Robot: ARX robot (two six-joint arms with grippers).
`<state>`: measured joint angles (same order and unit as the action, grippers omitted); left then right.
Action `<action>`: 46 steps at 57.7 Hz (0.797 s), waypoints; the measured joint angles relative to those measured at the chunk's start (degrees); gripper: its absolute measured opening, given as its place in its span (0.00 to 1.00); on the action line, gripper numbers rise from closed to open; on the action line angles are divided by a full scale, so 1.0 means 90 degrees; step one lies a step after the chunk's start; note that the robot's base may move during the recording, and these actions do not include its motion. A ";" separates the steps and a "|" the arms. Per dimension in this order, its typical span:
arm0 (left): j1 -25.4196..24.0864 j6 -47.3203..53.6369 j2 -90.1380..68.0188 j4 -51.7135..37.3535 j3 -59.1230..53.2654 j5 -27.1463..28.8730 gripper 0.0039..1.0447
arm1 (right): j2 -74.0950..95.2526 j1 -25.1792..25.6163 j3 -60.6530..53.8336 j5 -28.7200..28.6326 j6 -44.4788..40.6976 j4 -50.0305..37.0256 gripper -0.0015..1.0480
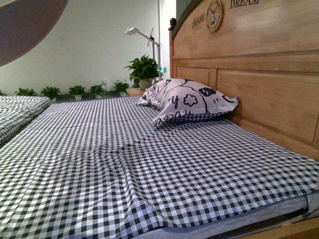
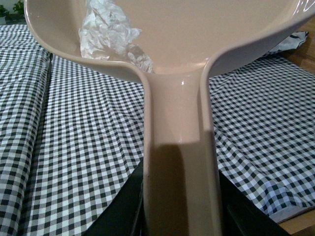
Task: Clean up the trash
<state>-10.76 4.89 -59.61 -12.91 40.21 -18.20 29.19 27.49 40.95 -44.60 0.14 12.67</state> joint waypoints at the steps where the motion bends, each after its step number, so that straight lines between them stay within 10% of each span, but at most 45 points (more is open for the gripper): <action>1: 0.0000 0.0000 0.0000 0.0000 0.0000 0.0000 0.25 | 0.0000 0.0000 0.0000 0.0000 0.0000 0.0000 0.18; 46: 0.0000 0.0000 0.0000 0.0000 0.0000 0.0000 0.25 | 0.0000 0.0000 0.0000 0.0000 0.0000 0.0000 0.18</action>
<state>-10.76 4.89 -59.61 -12.91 40.21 -18.20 29.19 27.49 40.95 -44.60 0.14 12.67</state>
